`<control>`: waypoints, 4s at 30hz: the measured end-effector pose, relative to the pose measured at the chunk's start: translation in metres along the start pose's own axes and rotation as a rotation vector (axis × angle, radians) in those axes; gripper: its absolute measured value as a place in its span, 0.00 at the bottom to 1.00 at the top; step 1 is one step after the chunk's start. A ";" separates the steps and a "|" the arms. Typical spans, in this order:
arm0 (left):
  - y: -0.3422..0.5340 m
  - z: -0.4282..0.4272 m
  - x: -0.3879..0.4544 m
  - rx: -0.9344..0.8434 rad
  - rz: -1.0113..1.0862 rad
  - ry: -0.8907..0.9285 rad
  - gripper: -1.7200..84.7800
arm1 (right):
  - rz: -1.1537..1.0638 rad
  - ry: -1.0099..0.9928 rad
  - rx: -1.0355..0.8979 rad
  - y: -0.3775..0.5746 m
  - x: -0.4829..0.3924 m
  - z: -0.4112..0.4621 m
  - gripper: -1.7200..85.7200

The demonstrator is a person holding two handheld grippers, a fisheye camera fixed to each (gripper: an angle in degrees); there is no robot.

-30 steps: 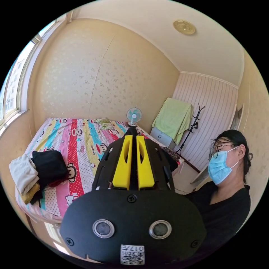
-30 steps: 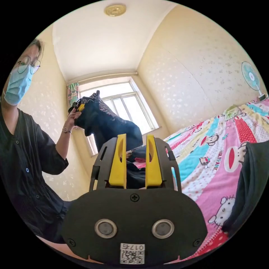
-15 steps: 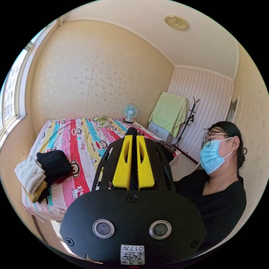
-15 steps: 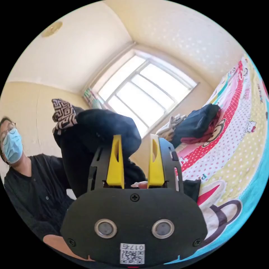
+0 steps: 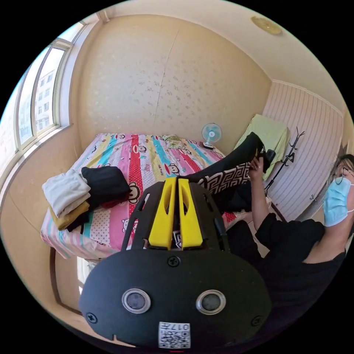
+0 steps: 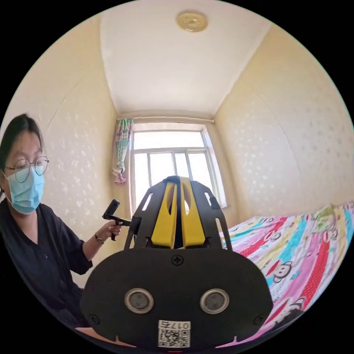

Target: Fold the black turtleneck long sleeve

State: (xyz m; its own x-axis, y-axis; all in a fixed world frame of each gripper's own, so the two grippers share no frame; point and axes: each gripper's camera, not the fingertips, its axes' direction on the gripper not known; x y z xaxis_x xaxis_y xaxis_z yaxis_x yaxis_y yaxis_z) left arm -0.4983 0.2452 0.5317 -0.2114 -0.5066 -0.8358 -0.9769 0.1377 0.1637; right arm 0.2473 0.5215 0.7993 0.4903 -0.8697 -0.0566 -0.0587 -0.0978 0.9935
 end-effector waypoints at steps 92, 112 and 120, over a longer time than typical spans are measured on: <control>-0.245 0.243 -0.279 -0.433 -0.391 0.003 0.11 | 0.515 0.495 -1.122 0.102 0.123 0.211 0.15; -0.240 -0.036 -0.253 -0.586 -0.345 0.312 0.06 | 0.744 0.400 -1.116 0.096 0.008 0.064 0.04; -0.205 -0.037 -0.254 -0.532 -0.559 0.112 0.13 | 0.657 0.784 -1.477 0.149 0.004 0.086 0.04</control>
State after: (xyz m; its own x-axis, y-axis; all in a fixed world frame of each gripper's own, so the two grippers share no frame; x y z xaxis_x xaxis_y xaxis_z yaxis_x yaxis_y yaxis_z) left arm -0.2452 0.3146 0.7298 0.3424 -0.4673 -0.8151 -0.8175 -0.5757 -0.0134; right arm 0.1654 0.4621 0.9386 0.9904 -0.1333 -0.0379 0.1368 0.9840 0.1138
